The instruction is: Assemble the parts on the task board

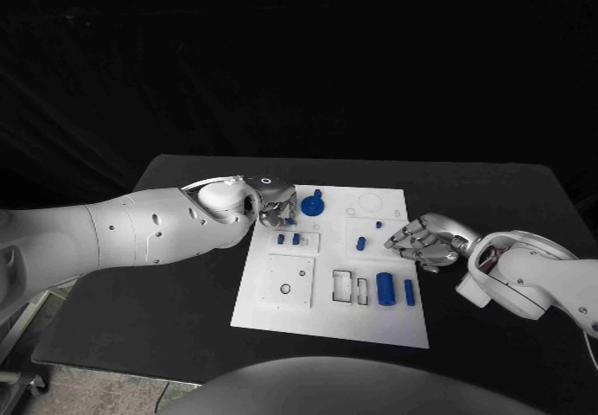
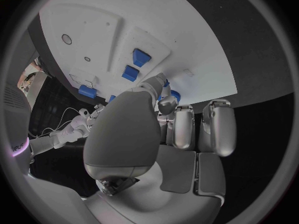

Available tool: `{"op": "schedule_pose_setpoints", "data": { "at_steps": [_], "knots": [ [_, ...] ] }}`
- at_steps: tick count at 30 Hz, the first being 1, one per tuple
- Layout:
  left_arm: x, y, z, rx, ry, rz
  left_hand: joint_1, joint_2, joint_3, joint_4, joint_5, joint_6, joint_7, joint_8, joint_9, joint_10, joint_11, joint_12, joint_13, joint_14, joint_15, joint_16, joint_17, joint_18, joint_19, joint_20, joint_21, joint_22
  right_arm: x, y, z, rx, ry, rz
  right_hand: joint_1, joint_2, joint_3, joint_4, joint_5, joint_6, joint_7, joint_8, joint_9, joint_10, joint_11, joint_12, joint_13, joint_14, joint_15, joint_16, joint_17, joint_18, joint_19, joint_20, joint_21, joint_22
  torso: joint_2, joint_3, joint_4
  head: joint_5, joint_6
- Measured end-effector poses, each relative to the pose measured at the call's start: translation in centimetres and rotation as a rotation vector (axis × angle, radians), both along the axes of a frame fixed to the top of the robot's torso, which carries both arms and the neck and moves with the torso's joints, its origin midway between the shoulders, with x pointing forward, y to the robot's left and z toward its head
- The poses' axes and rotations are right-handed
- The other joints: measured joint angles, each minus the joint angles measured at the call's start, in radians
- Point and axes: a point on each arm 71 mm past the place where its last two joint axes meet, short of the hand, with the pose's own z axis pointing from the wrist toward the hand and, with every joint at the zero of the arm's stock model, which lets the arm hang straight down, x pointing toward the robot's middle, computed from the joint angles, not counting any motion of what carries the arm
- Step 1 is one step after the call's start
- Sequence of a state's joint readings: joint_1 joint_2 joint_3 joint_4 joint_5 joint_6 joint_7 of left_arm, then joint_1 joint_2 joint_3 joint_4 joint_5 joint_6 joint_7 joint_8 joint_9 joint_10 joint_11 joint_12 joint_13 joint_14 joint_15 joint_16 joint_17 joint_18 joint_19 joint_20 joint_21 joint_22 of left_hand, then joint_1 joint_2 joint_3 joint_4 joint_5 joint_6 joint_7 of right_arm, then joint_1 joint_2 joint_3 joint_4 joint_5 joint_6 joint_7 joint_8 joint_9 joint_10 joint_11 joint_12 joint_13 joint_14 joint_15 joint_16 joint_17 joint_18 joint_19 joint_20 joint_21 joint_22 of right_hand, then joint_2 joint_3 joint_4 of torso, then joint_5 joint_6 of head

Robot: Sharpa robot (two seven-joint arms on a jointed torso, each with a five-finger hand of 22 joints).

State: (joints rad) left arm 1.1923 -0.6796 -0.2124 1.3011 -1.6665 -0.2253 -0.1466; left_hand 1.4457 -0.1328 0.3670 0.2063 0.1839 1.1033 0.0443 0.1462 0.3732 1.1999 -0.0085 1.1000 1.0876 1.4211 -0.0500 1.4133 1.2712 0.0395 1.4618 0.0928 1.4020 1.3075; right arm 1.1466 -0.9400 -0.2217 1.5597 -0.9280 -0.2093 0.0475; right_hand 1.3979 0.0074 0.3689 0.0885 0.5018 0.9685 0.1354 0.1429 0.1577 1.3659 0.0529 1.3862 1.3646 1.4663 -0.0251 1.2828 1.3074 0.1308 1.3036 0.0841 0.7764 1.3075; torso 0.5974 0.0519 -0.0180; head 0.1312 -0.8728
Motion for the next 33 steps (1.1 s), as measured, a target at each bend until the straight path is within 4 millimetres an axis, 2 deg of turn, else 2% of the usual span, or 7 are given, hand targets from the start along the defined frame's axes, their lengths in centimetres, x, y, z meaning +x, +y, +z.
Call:
{"op": "schedule_pose_setpoints", "data": {
  "at_steps": [33],
  "knots": [
    [-0.15,-0.68,0.23,-0.020,-0.009,-0.029,-0.014,0.005,-0.005,0.000,0.004,-0.007,0.000,0.000,0.001,-0.007,0.000,-0.008,-0.006,0.000,0.000,0.000,0.000,0.000,0.000,0.000,0.000,0.000,-0.02,-0.05,-0.12,-0.007,0.013,0.001,0.000,0.000,0.000,0.000,0.000,0.000,0.000,0.000,0.000,0.000,0.000,-0.004,0.000,0.000,0.000,0.000,0.000,0.000,-0.004,0.004,-0.005,0.001,0.000,0.0002,-0.0004,-0.005,0.000]
  ]
}}
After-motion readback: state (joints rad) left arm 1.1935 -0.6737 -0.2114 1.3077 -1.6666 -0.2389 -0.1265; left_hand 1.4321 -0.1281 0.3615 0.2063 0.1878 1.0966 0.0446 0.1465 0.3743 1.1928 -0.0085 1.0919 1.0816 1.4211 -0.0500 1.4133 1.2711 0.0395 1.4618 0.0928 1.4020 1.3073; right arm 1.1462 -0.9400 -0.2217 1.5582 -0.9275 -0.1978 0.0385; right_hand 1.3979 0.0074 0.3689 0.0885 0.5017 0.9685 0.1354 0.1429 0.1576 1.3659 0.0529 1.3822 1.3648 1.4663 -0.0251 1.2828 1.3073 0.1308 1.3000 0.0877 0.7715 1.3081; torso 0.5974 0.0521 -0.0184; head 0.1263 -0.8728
